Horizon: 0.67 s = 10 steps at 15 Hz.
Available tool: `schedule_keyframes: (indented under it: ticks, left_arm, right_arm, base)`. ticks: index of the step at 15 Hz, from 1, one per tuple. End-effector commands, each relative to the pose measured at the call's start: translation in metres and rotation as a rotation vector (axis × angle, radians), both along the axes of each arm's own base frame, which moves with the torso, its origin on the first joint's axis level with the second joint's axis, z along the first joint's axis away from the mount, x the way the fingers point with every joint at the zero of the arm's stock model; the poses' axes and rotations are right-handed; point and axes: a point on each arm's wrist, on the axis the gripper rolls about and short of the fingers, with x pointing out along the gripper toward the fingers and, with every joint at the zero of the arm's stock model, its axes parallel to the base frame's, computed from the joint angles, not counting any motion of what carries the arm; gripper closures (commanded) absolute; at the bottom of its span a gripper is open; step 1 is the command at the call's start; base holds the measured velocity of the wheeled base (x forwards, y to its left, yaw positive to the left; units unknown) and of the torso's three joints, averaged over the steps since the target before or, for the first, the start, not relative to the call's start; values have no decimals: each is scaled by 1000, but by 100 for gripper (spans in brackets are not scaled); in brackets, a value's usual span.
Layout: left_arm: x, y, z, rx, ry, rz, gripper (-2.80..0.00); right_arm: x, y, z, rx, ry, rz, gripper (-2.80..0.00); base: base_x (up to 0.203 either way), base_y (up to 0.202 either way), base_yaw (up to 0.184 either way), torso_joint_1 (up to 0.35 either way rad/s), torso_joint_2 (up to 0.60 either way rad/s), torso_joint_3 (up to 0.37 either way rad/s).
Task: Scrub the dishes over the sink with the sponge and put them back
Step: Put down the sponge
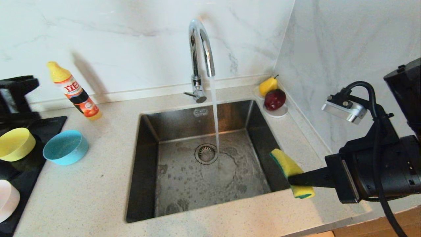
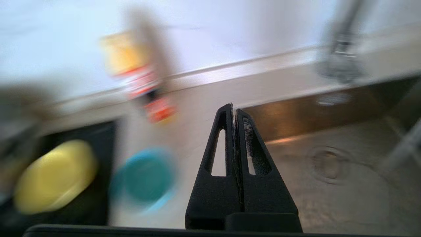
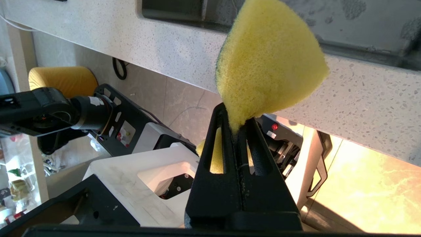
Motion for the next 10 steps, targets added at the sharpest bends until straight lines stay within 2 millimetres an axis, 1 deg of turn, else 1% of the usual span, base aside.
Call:
schedule_keyframes:
  ticks: [1, 3, 5, 6, 8, 10]
  left_arm:
    - [-81, 13, -19, -50, -127, 122, 0]
    - [-120, 19, -56, -71, -112, 203, 0]
    - [-147, 23, -97, -70, -55, 289, 0]
    - [-154, 23, -121, -78, -4, 326, 0]
    - [-163, 23, -150, -118, 12, 355, 0]
    - [-164, 23, -178, -122, 52, 351, 0]
  right_arm:
    - [5, 4, -6, -14, 26, -3, 0]
    - [2, 1, -5, -12, 20, -2, 0]
    - [1, 1, -6, -15, 26, -3, 0]
    - [2, 2, -8, -17, 32, -2, 0]
    - [0, 2, -10, -23, 36, 3, 0]
    - [1, 2, -11, -25, 39, 1, 0]
  base:
    - [0, 0, 0, 0, 0, 0]
    - [0, 0, 0, 0, 0, 0]
    - [0, 0, 0, 0, 0, 0]
    - [0, 0, 0, 0, 0, 0]
    - [0, 0, 0, 0, 0, 0]
    - [0, 0, 0, 0, 0, 0]
